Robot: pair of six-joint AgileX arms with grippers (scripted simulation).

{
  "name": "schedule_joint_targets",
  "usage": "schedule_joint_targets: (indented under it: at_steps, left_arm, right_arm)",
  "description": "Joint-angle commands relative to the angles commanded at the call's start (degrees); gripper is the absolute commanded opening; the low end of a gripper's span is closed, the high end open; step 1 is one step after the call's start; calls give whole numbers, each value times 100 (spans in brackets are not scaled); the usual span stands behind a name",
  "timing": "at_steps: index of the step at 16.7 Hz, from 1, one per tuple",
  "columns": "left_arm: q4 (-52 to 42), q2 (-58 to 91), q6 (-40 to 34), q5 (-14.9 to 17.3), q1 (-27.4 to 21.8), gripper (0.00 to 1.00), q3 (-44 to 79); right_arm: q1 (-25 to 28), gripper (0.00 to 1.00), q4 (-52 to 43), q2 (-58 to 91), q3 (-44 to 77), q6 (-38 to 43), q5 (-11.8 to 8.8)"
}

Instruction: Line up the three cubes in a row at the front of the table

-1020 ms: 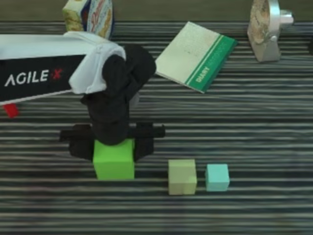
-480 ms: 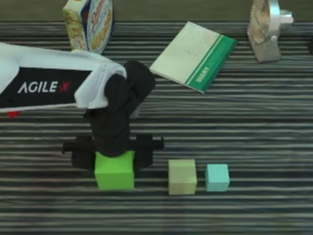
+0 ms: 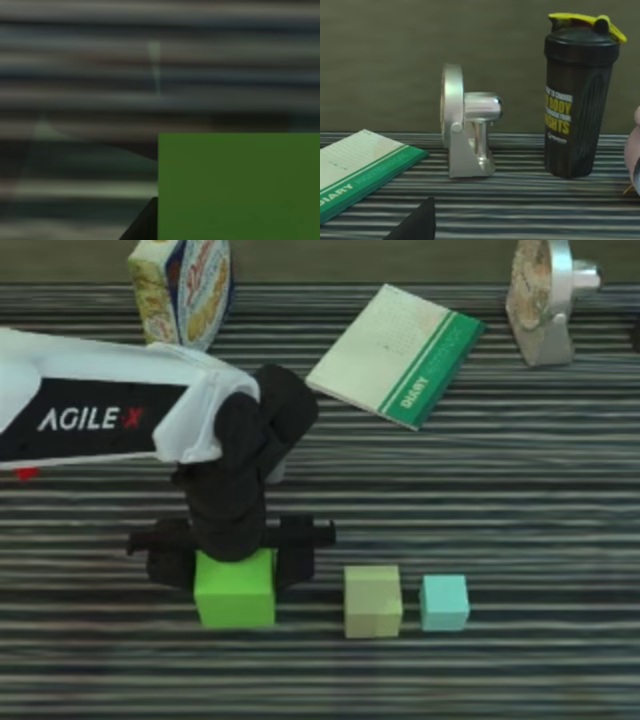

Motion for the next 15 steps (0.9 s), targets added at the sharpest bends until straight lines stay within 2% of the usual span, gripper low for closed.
schedule_joint_targets:
  at_steps: [4,15]
  left_arm:
    - [0,0,0,0,0,98,0]
    - [-99,-31,-1,-3,6,100,86]
  right_arm:
    - [0,100,0,0,0,0,0]
    - [0,100,0,0,0,0,0]
